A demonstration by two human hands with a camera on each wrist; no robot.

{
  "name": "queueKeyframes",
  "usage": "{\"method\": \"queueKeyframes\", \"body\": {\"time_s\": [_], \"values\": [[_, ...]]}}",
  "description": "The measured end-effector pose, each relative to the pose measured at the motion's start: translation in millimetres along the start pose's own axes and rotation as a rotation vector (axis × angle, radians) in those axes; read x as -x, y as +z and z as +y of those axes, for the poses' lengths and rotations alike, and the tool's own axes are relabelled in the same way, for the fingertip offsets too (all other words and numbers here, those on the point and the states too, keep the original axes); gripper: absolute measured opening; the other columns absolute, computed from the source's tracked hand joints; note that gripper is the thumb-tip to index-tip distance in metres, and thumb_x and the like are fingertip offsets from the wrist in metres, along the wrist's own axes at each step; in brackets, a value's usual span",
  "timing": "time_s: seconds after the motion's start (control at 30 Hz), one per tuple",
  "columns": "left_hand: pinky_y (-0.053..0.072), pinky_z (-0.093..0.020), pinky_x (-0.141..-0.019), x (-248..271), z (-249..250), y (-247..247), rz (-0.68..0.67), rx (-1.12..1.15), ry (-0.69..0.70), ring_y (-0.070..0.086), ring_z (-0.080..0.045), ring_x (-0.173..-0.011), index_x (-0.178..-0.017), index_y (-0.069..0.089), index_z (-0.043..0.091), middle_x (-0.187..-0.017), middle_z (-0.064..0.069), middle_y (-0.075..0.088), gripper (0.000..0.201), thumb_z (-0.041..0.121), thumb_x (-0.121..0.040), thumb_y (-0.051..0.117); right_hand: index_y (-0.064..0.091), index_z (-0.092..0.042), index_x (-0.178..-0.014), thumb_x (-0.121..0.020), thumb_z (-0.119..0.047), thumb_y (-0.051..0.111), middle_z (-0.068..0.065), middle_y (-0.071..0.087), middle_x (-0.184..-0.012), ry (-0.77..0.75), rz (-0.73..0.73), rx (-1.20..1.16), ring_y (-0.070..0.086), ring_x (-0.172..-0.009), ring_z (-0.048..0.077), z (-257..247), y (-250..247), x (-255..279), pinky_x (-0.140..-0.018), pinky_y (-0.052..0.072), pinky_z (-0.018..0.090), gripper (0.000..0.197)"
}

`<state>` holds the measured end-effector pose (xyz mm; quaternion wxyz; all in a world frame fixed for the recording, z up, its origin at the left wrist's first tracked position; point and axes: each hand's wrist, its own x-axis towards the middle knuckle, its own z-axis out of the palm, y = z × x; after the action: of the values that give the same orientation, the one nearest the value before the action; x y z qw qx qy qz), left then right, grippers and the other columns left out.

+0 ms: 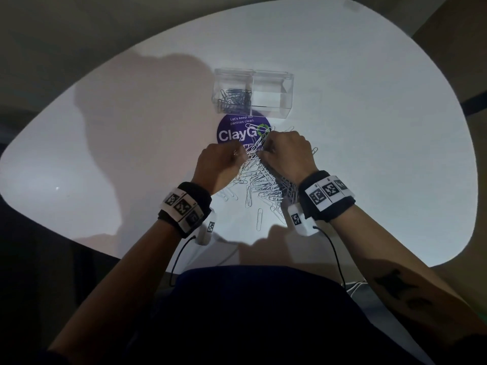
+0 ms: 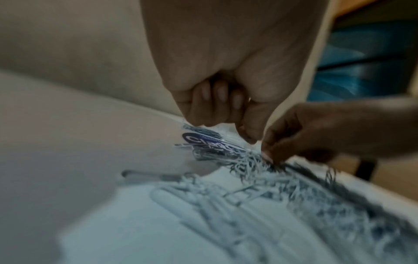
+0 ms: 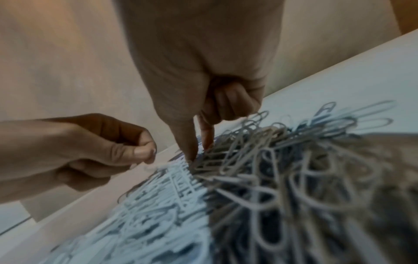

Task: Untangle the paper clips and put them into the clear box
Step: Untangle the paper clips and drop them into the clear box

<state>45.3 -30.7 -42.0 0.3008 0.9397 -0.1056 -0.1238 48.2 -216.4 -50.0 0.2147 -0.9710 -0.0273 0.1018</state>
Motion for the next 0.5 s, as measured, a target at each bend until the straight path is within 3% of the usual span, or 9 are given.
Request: {"method": "queueKeyframes", "body": {"time_s": [0.1,0.17,0.23,0.37,0.5], "values": [[0.038,-0.031,-0.054,-5.1,3.3,-4.1,-0.067,0.342,-0.031,0.045,-0.015,-0.057,-0.07,0.051,0.01,-0.065,-0.003,0.052,0.02,0.007,-0.088,0.043,0.066,-0.014,-0.096,-0.093,-0.025,0.057,0.009,0.07,-0.091,-0.009,-0.048,-0.035,0.061,-0.085,0.029,0.9,-0.2,-0.7,-0.066,0.037,0.03,0.015],[0.028,-0.021,-0.044,-7.6,9.7,-12.1,-0.158,0.657,-0.248,0.031,-0.009,-0.044,-0.064,0.044,0.016,-0.057,0.002,0.039,0.027,0.007,-0.09,0.039,0.059,-0.013,-0.094,-0.096,-0.025,0.053,0.004,0.066,-0.084,-0.001,-0.086,-0.11,0.056,-0.073,0.021,1.6,-3.3,0.7,-0.061,0.033,0.028,0.013],[0.015,-0.019,-0.041,-8.5,9.6,-15.8,-0.259,0.893,-0.321,0.013,-0.015,-0.041,-0.064,0.041,0.014,-0.055,-0.006,0.026,0.023,0.011,-0.087,0.036,0.054,-0.015,-0.088,-0.098,-0.024,0.05,-0.002,0.061,-0.078,0.072,-0.111,-0.356,0.052,-0.064,0.012,1.2,-9.4,4.7,-0.056,0.035,0.025,0.014],[0.01,-0.021,-0.042,-8.3,11.6,-18.9,-0.312,1.031,-0.296,0.014,-0.014,-0.037,-0.068,0.049,0.009,-0.05,-0.007,0.032,0.024,0.011,-0.086,0.033,0.052,-0.014,-0.074,-0.092,-0.011,0.052,0.006,0.06,-0.066,0.281,-0.127,-0.981,0.045,-0.048,0.016,4.8,-20.2,11.7,-0.045,0.035,0.024,0.019],[0.01,-0.026,-0.044,-13.1,11.4,-16.7,-0.315,1.009,-0.322,0.02,-0.015,-0.039,-0.067,0.048,0.009,-0.054,-0.008,0.043,0.027,0.016,-0.089,0.034,0.058,0.005,-0.077,-0.09,0.002,0.055,0.014,0.062,-0.069,0.283,-0.197,-1.205,0.038,-0.047,0.014,10.7,-23.7,13.7,-0.042,0.032,0.023,0.014]]}}
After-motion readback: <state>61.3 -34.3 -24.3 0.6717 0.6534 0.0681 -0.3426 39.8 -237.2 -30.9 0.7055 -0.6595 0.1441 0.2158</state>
